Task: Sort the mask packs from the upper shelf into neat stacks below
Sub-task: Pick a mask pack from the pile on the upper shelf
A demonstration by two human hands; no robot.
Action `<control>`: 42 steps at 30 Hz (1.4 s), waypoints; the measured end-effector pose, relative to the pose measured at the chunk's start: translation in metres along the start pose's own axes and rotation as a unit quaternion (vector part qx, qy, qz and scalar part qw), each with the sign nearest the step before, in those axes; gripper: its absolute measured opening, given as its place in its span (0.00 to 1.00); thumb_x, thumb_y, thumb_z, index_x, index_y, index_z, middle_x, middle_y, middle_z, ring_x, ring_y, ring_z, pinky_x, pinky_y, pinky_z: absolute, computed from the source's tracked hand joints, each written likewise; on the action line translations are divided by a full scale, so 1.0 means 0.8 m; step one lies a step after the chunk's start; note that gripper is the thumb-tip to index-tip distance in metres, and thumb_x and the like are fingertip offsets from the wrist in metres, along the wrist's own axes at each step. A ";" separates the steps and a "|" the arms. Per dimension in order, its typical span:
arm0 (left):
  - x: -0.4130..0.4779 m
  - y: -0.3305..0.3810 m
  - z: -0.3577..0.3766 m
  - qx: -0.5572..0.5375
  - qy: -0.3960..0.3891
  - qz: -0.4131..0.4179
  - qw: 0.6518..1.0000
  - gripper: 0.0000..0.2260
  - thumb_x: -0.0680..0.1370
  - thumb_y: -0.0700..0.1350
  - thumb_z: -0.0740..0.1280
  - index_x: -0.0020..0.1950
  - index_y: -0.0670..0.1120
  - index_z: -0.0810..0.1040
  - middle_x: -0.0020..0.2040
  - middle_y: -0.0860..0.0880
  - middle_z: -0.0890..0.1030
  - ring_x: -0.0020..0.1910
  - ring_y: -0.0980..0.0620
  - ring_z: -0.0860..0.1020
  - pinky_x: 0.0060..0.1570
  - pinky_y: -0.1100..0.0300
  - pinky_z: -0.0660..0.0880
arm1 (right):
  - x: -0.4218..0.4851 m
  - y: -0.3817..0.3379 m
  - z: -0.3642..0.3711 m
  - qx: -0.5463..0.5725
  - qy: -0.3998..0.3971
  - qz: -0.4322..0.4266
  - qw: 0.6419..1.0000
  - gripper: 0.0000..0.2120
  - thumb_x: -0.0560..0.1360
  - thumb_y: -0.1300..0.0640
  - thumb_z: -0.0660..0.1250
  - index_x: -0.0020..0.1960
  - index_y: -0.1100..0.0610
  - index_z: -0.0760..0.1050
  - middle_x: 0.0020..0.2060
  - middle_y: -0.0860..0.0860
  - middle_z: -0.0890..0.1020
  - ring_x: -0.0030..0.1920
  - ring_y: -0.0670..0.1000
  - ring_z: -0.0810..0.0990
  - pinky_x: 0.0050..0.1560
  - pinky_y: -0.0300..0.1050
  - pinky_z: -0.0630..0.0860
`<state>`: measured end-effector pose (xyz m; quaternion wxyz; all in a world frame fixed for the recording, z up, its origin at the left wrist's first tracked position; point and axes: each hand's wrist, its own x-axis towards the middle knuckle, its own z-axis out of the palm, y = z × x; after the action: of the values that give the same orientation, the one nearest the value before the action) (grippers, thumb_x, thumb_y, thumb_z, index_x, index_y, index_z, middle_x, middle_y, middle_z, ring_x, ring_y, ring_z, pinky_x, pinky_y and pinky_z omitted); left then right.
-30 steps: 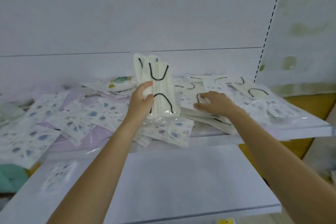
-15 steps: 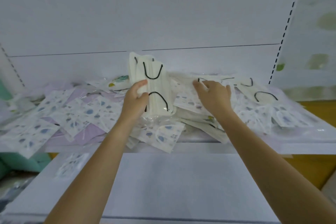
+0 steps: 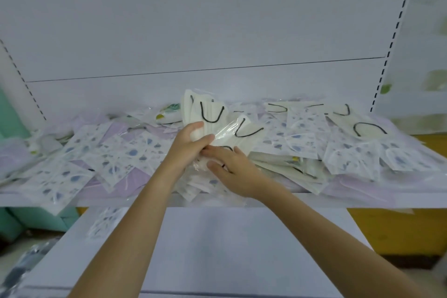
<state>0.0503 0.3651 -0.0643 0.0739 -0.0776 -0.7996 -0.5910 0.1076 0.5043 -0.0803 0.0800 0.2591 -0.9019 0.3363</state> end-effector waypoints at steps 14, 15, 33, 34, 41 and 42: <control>-0.017 -0.014 -0.087 0.019 -0.017 -0.014 1.000 0.19 0.74 0.34 0.67 0.60 0.54 0.73 0.58 0.50 0.77 0.54 0.51 0.78 0.48 0.59 0.77 | 0.096 0.084 -0.088 -0.131 0.011 0.151 0.980 0.19 0.74 0.59 0.67 0.65 0.53 0.73 0.69 0.53 0.68 0.65 0.53 0.71 0.59 0.42 0.67; -0.018 -0.015 -0.092 0.016 -0.019 -0.018 1.000 0.19 0.74 0.34 0.67 0.59 0.55 0.74 0.58 0.50 0.77 0.54 0.51 0.78 0.49 0.58 0.77 | 0.098 0.086 -0.083 -0.123 0.026 0.141 0.982 0.17 0.75 0.59 0.67 0.63 0.53 0.75 0.68 0.52 0.69 0.62 0.53 0.73 0.55 0.40 0.67; -0.007 -0.004 -0.080 -0.013 0.115 0.011 0.993 0.21 0.76 0.35 0.63 0.66 0.52 0.71 0.62 0.52 0.71 0.58 0.53 0.72 0.51 0.62 0.70 | 0.038 0.098 -0.166 0.071 0.155 0.169 0.971 0.13 0.79 0.60 0.54 0.46 0.57 0.78 0.46 0.54 0.82 0.54 0.55 0.79 0.58 0.46 0.73; -0.005 -0.002 -0.074 -0.016 0.115 0.013 0.993 0.21 0.76 0.35 0.63 0.66 0.52 0.71 0.62 0.52 0.71 0.59 0.52 0.72 0.53 0.61 0.70 | 0.034 0.098 -0.171 0.019 0.155 0.186 0.970 0.09 0.79 0.59 0.58 0.49 0.57 0.77 0.46 0.54 0.82 0.52 0.55 0.79 0.54 0.46 0.73; -0.006 0.010 -0.034 -0.038 0.119 0.050 0.991 0.20 0.77 0.37 0.61 0.66 0.53 0.70 0.66 0.53 0.70 0.56 0.58 0.73 0.52 0.68 0.71 | 0.037 0.113 -0.180 -0.192 0.138 0.231 0.944 0.20 0.74 0.71 0.58 0.63 0.57 0.74 0.65 0.60 0.68 0.61 0.58 0.71 0.57 0.44 0.68; -0.007 0.012 -0.030 -0.037 0.118 0.054 0.991 0.20 0.78 0.37 0.60 0.67 0.52 0.70 0.65 0.54 0.70 0.52 0.62 0.73 0.47 0.72 0.70 | 0.036 0.111 -0.181 -0.175 0.170 0.249 0.937 0.21 0.74 0.72 0.56 0.63 0.58 0.74 0.65 0.60 0.69 0.62 0.58 0.71 0.56 0.44 0.67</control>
<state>0.0587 0.3444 -0.0499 0.1967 -0.0524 -0.7576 -0.6201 0.0327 0.6430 -0.0116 0.1902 -0.0532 -0.9550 0.2212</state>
